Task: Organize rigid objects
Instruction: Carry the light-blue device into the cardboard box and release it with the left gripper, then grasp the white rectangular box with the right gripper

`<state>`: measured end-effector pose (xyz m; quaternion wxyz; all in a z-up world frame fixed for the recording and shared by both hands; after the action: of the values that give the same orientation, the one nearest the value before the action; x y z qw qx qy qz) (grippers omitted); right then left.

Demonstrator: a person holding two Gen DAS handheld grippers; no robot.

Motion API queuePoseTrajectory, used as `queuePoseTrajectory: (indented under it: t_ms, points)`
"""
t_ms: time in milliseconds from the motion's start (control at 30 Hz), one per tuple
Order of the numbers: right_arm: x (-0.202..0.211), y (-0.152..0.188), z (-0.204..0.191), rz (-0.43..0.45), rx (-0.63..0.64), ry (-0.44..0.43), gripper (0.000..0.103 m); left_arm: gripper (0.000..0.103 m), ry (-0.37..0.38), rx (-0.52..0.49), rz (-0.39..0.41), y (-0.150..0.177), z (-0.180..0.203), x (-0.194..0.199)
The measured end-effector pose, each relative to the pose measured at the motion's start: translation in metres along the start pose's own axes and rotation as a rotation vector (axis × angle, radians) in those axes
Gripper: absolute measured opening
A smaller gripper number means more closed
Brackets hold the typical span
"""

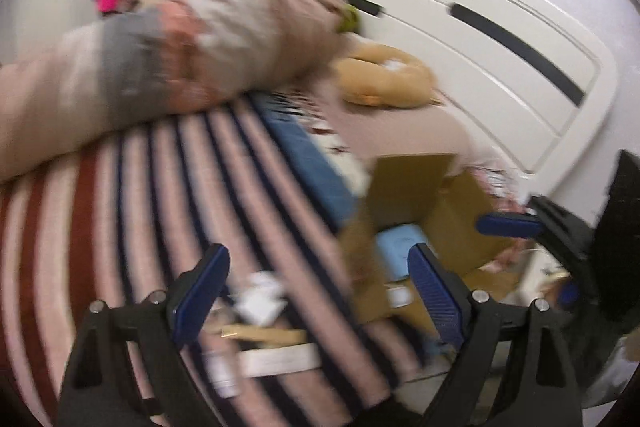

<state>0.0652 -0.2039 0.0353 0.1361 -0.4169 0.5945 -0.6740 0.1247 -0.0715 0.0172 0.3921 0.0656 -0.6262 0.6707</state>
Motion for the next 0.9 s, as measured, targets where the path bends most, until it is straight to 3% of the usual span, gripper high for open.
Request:
queuePoseTrajectory:
  t_ms: [100, 167, 267, 333, 433, 600, 733, 900]
  points:
    - [-0.025, 0.0, -0.04, -0.008, 0.04, -0.103, 0.097, 0.089, -0.086, -0.007, 0.027, 0.021, -0.038, 0.018]
    - [-0.046, 0.008, -0.057, -0.042, 0.059, -0.14, 0.079, 0.089, -0.136, -0.012, 0.034, 0.039, -0.062, 0.027]
    - [-0.082, 0.036, -0.073, -0.145, 0.047, -0.203, 0.07, 0.091, -0.17, -0.011, 0.047, 0.064, -0.091, 0.031]
    - [-0.106, 0.058, -0.075, -0.213, 0.037, -0.211, 0.063, 0.1, -0.195, -0.007, 0.053, 0.08, -0.105, 0.031]
    - [-0.135, 0.091, -0.066, -0.311, 0.029, -0.189, 0.051, 0.102, -0.211, -0.001, 0.054, 0.099, -0.121, 0.026]
    - [-0.169, 0.134, -0.039, -0.436, 0.044, -0.129, 0.045, 0.102, -0.183, 0.032, 0.02, 0.126, -0.134, 0.005]
    - [-0.173, 0.144, -0.025, -0.467, 0.085, -0.1, 0.044, 0.102, -0.2, 0.011, 0.005, 0.138, -0.135, -0.01]
    - [-0.178, 0.148, -0.029, -0.5, 0.133, -0.111, 0.045, 0.102, -0.165, 0.064, 0.011, 0.145, -0.135, -0.025]
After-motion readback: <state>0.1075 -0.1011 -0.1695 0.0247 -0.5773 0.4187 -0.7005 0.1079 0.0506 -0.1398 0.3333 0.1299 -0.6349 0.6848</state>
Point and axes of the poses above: each gripper's, at about its wrist camera, not at the fingertips, and x roughly against the way its jaws point, z to its right, y to its underside, the point moved 6 cm from there along -x, roughly the way its jaws point, and after that the axes turned 10 degrees about z, right-handed, at the moved point
